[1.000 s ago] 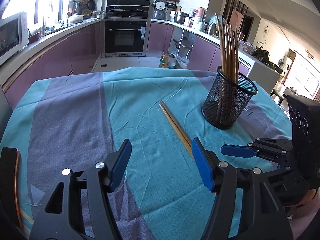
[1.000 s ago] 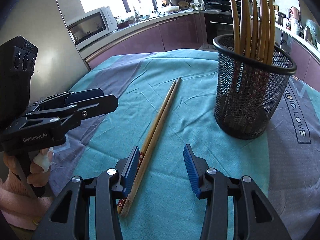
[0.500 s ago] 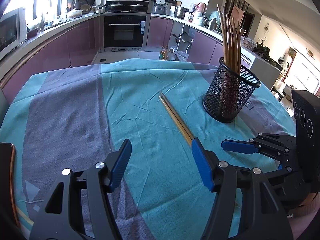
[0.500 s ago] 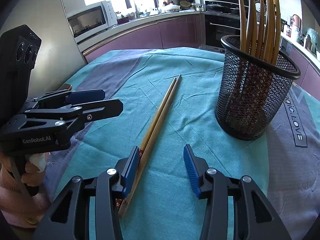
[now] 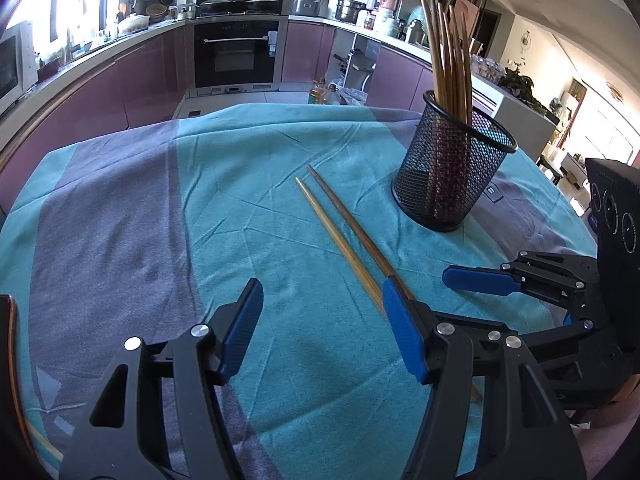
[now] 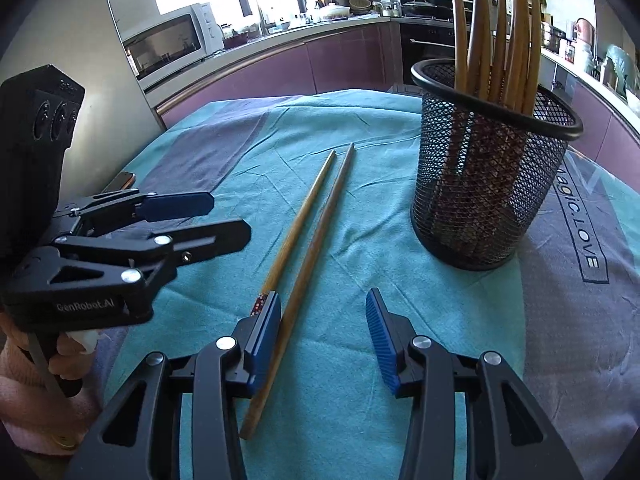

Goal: Organize utensils
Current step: 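Move both tools back to the last two chopsticks and close on them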

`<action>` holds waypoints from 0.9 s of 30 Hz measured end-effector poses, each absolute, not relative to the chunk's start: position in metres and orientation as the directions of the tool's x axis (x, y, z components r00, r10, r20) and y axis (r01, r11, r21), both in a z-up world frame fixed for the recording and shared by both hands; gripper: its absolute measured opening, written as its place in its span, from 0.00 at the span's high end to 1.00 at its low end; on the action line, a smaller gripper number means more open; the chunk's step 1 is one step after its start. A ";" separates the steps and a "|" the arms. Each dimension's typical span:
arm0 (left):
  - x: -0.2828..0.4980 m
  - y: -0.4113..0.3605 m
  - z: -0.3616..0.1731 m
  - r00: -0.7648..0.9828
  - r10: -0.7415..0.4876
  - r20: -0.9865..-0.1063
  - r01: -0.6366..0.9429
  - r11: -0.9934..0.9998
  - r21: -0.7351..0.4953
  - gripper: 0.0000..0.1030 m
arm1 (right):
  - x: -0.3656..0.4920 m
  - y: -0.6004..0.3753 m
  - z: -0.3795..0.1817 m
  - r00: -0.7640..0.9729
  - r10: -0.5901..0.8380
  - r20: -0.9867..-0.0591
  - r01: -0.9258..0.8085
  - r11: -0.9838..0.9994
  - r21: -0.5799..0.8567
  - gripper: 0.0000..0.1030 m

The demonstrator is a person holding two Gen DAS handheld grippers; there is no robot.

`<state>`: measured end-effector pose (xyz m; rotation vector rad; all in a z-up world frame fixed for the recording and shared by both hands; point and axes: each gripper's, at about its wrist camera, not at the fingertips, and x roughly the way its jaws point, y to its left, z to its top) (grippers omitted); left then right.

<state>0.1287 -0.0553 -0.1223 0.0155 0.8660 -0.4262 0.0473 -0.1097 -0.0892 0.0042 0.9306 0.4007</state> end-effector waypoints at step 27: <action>0.144 -0.086 -0.138 0.493 -0.366 -0.789 0.446 0.885 -0.132 0.73 | 0.070 -0.110 -0.088 0.511 0.364 -0.779 -0.328 0.920 0.214 0.61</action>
